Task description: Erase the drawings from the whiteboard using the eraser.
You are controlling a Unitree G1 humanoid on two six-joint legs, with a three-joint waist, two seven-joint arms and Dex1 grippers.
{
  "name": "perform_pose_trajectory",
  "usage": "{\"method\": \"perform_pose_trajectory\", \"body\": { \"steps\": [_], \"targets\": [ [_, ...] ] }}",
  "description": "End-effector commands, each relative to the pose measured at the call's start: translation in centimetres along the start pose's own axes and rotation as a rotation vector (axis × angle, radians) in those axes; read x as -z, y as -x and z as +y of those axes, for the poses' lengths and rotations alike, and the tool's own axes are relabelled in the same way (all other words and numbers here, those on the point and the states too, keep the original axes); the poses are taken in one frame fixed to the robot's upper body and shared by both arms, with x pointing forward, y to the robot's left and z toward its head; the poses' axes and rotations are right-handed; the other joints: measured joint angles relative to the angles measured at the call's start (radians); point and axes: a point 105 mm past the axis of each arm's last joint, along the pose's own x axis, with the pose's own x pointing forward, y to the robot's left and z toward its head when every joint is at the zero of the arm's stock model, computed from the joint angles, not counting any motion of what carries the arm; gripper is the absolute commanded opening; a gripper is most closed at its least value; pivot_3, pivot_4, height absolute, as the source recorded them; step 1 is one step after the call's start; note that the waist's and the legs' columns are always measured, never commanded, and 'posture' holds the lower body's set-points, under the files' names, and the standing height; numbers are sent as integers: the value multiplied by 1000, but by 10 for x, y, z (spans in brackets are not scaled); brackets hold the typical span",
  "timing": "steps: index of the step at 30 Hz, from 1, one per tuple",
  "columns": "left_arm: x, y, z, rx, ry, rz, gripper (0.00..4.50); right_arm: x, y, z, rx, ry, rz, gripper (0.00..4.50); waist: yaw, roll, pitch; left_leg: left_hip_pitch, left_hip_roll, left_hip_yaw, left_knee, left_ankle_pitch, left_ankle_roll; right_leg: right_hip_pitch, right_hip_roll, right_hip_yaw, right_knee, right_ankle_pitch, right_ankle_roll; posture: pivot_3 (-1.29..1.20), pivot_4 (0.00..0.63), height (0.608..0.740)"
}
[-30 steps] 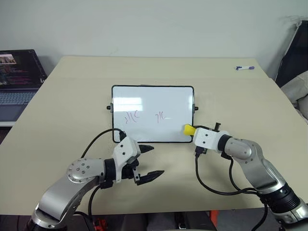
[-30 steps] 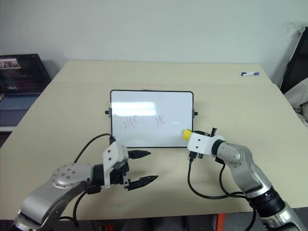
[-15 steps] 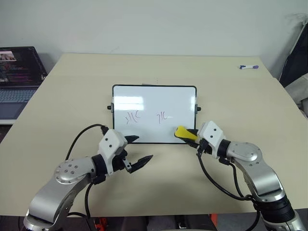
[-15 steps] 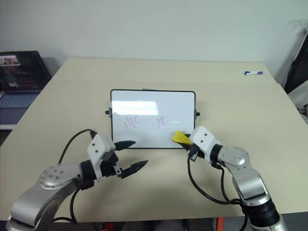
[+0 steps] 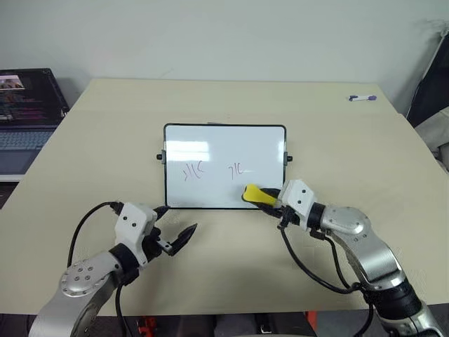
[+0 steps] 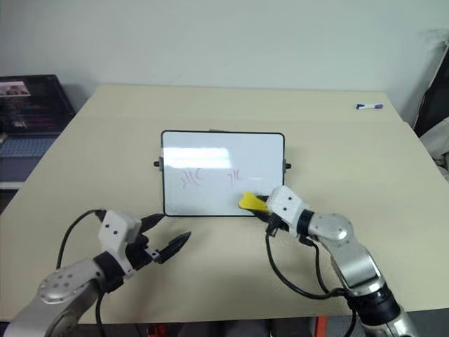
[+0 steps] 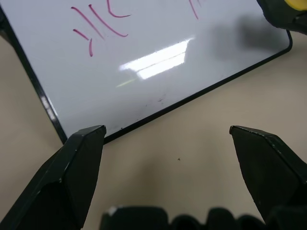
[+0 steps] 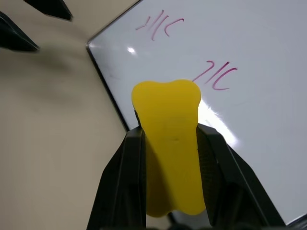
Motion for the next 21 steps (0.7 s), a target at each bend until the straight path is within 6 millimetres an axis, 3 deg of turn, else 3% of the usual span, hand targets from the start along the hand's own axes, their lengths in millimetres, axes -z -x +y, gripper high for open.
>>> {"method": "perform_pose_trajectory", "body": {
  "steps": [1,10,16,18,21],
  "targets": [
    [-21,-1,-6,3,-50,-63,4500,-13,-7,-9,40,139,-42,1091,2,0,0,0,0,0,0,0,0,0,0,0,0,0,0,0,150,740],
    [-49,-20,-12,49,-82,-103,4500,-33,-32,-30,107,219,-78,1091,0,0,0,0,0,0,0,0,0,0,0,0,0,3,-5,0,150,740],
    [-46,-26,-9,74,-86,-83,4500,-33,-61,-49,193,296,-21,1091,-5,0,0,1,0,0,0,0,0,0,0,0,1,3,-5,0,150,740],
    [-45,-28,-10,87,-90,-82,4500,-28,-69,-50,189,320,18,1091,-3,0,0,0,0,0,0,0,0,-1,0,0,1,3,-5,0,150,740],
    [-43,-29,-12,100,-90,-81,4500,-4,-70,-32,57,356,113,1090,-3,-1,0,0,0,0,0,0,0,-1,0,0,1,3,-5,0,150,740]
  ]
}}
